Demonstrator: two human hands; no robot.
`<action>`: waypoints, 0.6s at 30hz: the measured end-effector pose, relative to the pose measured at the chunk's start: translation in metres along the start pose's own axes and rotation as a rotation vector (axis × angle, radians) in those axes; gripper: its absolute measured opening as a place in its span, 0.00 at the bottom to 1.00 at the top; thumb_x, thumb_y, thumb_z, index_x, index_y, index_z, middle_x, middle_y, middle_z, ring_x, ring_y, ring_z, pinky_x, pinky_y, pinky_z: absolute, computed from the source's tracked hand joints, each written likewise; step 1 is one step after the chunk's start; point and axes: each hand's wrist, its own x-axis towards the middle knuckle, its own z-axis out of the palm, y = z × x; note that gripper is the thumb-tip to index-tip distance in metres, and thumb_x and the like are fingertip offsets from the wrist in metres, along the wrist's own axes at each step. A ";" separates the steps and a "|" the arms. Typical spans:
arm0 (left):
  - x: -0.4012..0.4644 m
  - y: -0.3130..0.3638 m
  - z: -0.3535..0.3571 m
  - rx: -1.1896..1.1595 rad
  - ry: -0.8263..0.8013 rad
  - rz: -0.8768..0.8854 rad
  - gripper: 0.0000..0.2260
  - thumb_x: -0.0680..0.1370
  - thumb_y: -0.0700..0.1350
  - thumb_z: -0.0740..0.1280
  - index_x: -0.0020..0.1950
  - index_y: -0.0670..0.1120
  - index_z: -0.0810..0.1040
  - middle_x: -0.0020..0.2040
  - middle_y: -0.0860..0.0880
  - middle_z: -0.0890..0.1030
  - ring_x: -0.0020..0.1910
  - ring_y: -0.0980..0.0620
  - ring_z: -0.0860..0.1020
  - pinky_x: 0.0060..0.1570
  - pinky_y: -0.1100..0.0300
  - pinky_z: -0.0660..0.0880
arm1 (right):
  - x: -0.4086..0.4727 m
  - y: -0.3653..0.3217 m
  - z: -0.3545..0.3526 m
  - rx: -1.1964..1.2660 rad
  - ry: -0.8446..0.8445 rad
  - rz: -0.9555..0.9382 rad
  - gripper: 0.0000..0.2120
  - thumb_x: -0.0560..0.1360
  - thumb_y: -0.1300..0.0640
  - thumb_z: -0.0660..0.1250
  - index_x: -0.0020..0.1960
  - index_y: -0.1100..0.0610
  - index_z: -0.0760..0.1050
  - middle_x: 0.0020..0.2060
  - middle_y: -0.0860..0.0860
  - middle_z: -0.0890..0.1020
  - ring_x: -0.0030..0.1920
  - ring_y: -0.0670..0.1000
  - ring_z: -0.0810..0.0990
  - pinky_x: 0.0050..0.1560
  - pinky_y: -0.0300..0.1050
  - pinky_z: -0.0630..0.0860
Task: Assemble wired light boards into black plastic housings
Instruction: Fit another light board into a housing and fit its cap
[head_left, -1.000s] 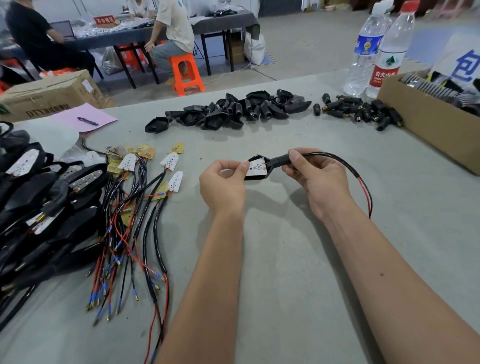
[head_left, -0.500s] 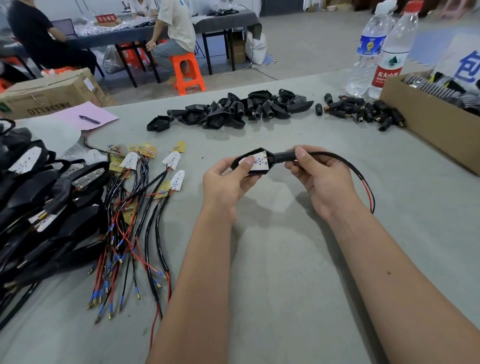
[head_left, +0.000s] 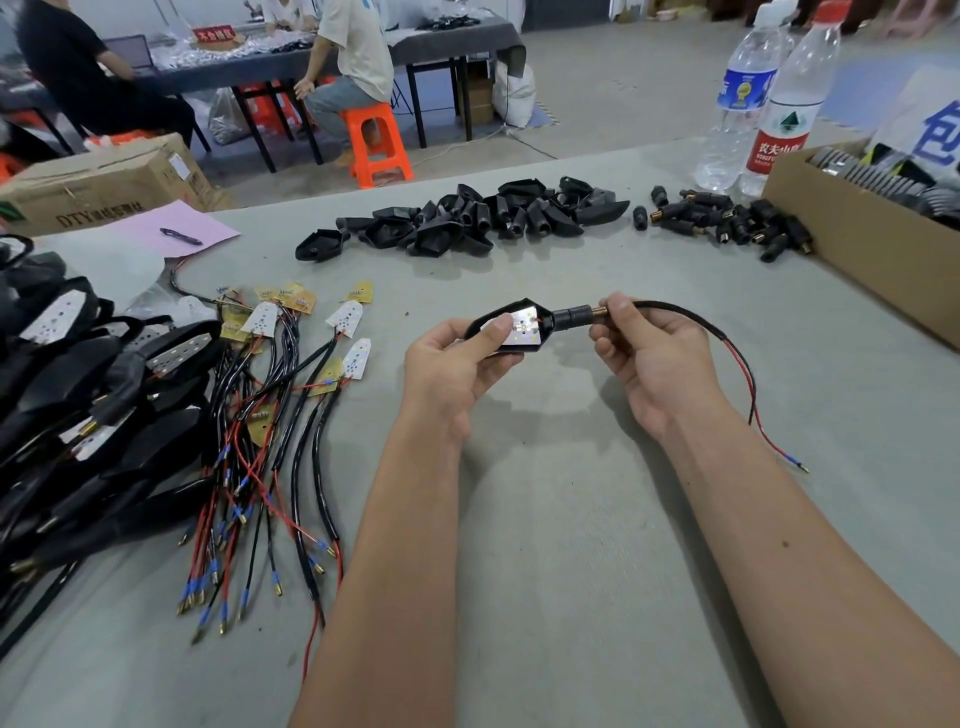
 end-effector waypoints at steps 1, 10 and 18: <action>0.000 0.001 -0.001 0.002 0.004 0.003 0.07 0.75 0.37 0.76 0.45 0.39 0.79 0.45 0.39 0.85 0.40 0.42 0.85 0.39 0.63 0.81 | 0.000 0.001 0.000 -0.017 0.002 -0.005 0.07 0.80 0.61 0.71 0.45 0.64 0.82 0.35 0.52 0.84 0.35 0.47 0.82 0.38 0.35 0.80; 0.004 0.009 -0.012 -0.021 0.141 0.073 0.04 0.77 0.38 0.75 0.48 0.38 0.82 0.46 0.40 0.86 0.42 0.45 0.85 0.41 0.63 0.81 | -0.005 -0.001 0.003 -0.446 -0.068 -0.103 0.24 0.83 0.42 0.65 0.38 0.60 0.81 0.34 0.57 0.84 0.30 0.52 0.81 0.30 0.43 0.79; 0.007 0.019 -0.027 -0.067 0.064 0.061 0.04 0.79 0.37 0.71 0.51 0.36 0.83 0.47 0.41 0.87 0.46 0.45 0.86 0.45 0.61 0.82 | -0.006 -0.014 0.001 -0.181 -0.408 0.173 0.31 0.83 0.36 0.56 0.38 0.55 0.84 0.37 0.57 0.84 0.31 0.51 0.79 0.27 0.39 0.72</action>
